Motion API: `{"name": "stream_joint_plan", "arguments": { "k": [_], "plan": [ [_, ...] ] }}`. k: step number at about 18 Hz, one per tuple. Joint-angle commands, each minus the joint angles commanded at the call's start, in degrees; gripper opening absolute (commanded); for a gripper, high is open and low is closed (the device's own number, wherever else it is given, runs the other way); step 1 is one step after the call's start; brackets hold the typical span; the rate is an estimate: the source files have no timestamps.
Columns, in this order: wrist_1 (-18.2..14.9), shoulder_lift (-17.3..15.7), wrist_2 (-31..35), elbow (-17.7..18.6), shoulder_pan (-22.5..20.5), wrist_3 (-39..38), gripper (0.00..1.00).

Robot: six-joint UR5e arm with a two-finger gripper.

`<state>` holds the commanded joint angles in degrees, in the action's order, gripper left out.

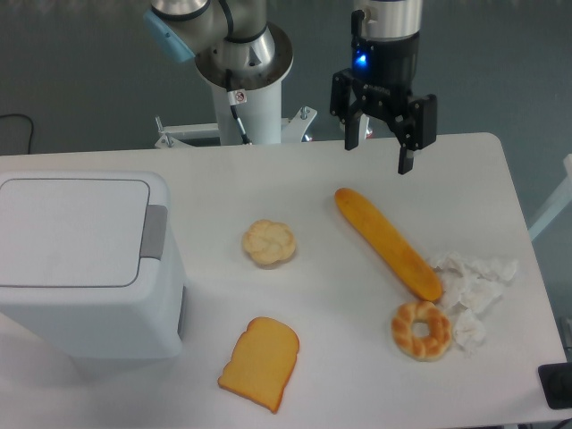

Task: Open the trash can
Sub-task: 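Move the open gripper toward the white trash can lid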

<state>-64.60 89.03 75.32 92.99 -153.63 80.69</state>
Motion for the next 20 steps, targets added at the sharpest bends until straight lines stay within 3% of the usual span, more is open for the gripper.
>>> {"name": "stream_joint_plan", "arguments": {
  "k": [3,16,20],
  "plan": [
    [0.0,1.1,0.1,-1.1,1.4,-2.9,1.00],
    [0.4,3.1,0.4,-3.5,7.7,-30.2,1.00],
    [1.1,3.3,0.6,-3.6,9.4,-32.4,1.00]
  ]
}}
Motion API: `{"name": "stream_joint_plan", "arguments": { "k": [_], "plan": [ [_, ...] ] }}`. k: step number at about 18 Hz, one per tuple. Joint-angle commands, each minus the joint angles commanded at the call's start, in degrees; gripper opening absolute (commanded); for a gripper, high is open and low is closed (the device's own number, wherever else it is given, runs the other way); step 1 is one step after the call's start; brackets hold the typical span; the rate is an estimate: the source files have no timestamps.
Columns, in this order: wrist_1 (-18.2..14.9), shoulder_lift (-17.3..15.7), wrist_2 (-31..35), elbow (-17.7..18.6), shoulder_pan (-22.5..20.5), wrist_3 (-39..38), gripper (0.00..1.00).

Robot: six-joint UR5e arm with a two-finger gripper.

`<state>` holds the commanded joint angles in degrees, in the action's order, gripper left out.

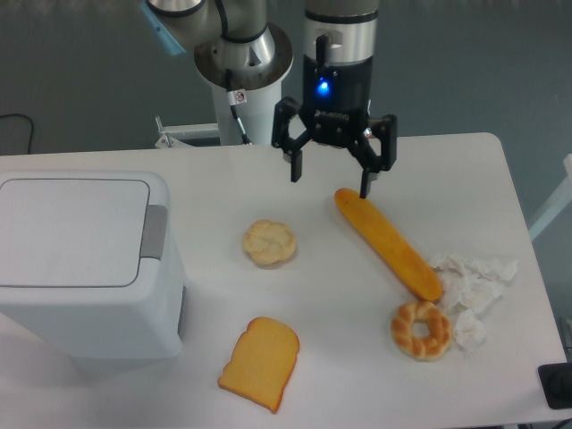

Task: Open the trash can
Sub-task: 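Move the open gripper toward the white trash can lid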

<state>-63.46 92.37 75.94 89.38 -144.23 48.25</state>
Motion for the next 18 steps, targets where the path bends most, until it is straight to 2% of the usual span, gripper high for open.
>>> {"name": "stream_joint_plan", "arguments": {
  "k": [2,9,12,14,18],
  "plan": [
    [0.1,0.8,-0.5,-0.9,0.4,-1.5,1.00],
    [0.2,4.1,-2.0,-3.7,4.8,-20.3,1.00],
    [0.5,4.8,-2.5,-4.1,5.3,-26.7,1.00],
    [0.5,5.0,-5.3,-4.2,5.5,-30.5,1.00],
    [0.5,4.9,-6.4,-4.2,5.5,-33.0,1.00]
  ]
}}
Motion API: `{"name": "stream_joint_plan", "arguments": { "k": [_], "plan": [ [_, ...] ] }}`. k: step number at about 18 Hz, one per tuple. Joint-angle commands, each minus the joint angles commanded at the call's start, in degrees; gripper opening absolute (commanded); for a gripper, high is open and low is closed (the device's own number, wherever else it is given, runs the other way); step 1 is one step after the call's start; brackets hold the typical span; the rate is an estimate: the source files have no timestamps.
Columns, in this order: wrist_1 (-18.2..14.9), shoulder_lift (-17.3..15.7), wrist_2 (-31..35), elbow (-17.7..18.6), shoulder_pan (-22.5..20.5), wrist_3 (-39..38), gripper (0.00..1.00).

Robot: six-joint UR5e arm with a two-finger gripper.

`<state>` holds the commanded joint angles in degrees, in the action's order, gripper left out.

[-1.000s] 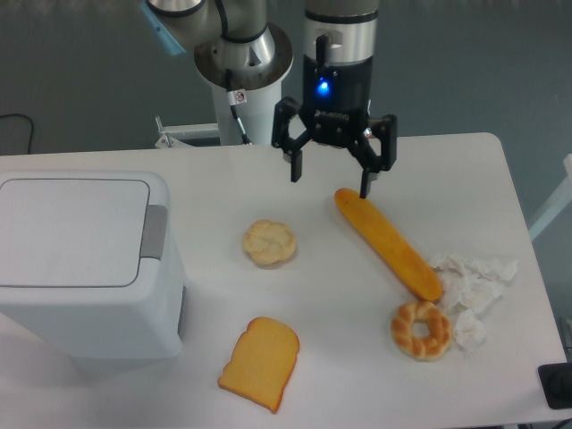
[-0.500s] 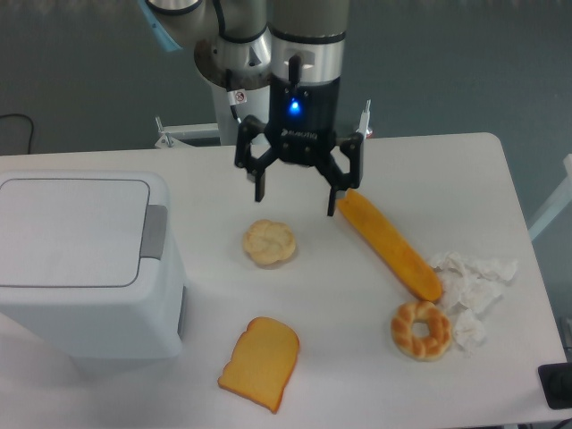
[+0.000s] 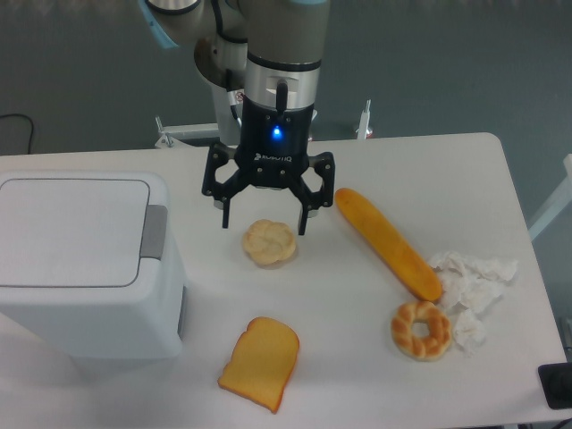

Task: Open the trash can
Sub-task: 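Move the open gripper toward the white trash can lid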

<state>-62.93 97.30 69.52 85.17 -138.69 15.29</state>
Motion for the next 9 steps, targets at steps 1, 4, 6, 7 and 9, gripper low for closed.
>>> {"name": "stream_joint_plan", "arguments": {
  "k": [1,4,6,7,9],
  "plan": [
    [0.0,0.0,-0.2,0.0,0.1,-0.1,1.00],
    [0.0,0.0,-3.4,0.3,0.1,-0.3,1.00],
    [0.0,0.0,-4.8,0.5,0.1,-0.3,1.00],
    [0.0,0.0,-5.4,0.7,0.1,-0.3,1.00],
    [0.0,0.2,-6.2,1.1,0.7,-0.2,1.00]
  ]
}}
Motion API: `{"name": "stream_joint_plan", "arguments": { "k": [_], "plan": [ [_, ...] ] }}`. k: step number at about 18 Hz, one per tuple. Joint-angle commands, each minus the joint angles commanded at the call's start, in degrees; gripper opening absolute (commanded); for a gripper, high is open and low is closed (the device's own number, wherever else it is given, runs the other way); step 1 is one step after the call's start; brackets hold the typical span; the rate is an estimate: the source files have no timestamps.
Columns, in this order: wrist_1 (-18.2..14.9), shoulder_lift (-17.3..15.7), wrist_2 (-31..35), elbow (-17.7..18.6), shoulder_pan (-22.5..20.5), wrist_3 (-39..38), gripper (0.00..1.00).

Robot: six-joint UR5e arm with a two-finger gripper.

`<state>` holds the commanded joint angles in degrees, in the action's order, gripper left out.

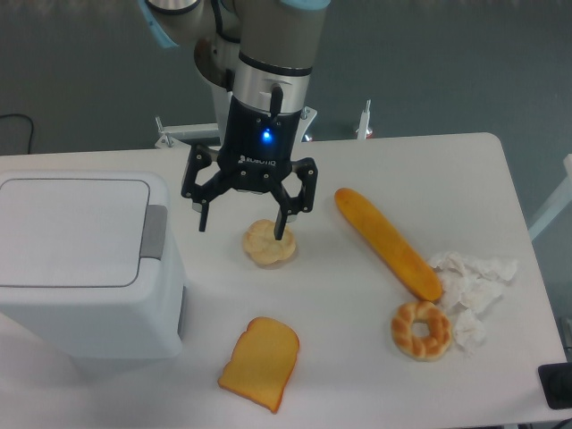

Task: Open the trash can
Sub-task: 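Move the open gripper toward the white trash can lid, then lower the gripper finger onto the lid edge of the trash can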

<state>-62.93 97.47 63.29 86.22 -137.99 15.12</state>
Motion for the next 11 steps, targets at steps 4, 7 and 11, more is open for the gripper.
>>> {"name": "stream_joint_plan", "arguments": {
  "k": [4,7,11],
  "plan": [
    [0.0,0.4,-1.6,0.1,0.3,0.0,1.00],
    [0.0,0.4,-1.9,0.1,0.7,0.0,1.00],
    [0.0,0.6,-2.1,0.4,0.8,-0.1,1.00]
  ]
}}
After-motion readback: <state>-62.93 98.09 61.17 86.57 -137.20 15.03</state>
